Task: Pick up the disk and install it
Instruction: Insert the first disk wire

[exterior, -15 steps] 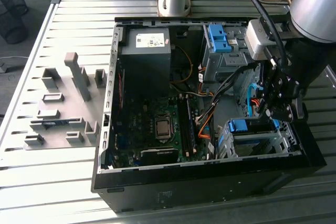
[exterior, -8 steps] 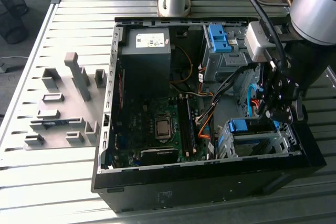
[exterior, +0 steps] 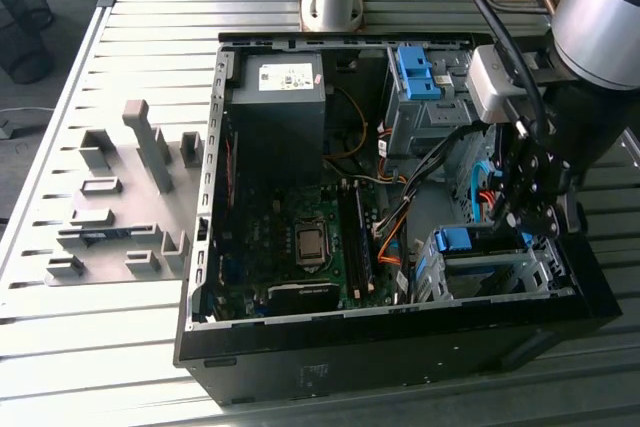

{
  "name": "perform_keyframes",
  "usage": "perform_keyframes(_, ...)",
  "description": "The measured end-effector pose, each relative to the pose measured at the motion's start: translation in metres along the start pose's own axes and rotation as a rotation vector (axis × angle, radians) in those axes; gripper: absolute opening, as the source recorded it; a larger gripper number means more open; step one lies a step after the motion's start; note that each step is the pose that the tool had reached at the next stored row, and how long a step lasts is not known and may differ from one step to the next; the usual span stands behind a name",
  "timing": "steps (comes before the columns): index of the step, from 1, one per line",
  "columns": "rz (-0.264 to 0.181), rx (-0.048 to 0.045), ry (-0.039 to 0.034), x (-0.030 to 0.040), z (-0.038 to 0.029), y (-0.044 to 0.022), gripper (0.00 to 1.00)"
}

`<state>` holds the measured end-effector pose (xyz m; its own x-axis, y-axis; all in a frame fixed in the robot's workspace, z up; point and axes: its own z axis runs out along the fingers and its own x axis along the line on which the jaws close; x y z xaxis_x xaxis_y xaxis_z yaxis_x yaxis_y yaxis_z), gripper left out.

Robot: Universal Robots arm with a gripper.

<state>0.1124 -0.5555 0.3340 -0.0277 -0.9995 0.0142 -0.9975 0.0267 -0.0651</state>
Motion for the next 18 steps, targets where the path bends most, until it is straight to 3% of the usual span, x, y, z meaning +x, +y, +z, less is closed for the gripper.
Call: perform_keyframes(18, -0.006, 0.0002, 0.0001, 0.0004, 0.0058, 0.0005, 0.16)
